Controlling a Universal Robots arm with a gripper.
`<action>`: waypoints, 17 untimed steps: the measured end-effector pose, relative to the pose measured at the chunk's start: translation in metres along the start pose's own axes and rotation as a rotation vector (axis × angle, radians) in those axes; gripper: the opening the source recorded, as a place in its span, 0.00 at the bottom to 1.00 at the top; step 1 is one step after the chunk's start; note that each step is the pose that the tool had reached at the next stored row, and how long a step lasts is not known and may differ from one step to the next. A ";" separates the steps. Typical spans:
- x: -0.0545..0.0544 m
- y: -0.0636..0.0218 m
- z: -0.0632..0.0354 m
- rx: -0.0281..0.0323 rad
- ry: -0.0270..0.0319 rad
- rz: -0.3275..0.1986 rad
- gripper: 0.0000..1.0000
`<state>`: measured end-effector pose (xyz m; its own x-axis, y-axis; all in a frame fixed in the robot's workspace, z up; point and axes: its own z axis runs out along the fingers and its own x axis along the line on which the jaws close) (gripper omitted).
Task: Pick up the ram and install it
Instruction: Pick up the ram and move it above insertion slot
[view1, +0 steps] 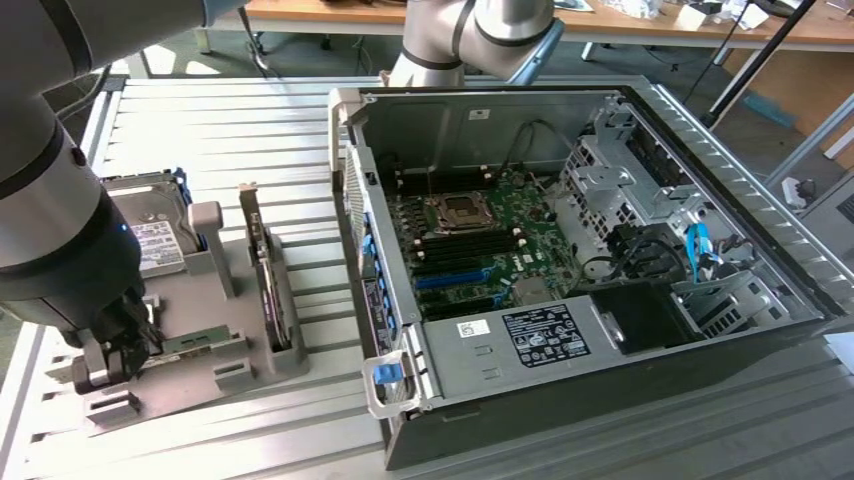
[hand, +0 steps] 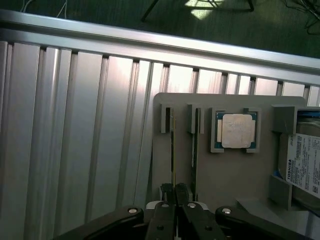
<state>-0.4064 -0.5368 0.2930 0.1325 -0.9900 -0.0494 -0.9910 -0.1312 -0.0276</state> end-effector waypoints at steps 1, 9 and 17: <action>0.000 -0.0001 -0.0017 0.0000 0.0000 0.000 0.12; -0.001 -0.0005 -0.0185 0.0001 0.0000 0.000 0.12; -0.002 -0.0010 -0.0362 0.0001 -0.0001 0.000 0.12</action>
<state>-0.4064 -0.5368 0.3292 0.1325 -0.9899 -0.0495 -0.9910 -0.1312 -0.0277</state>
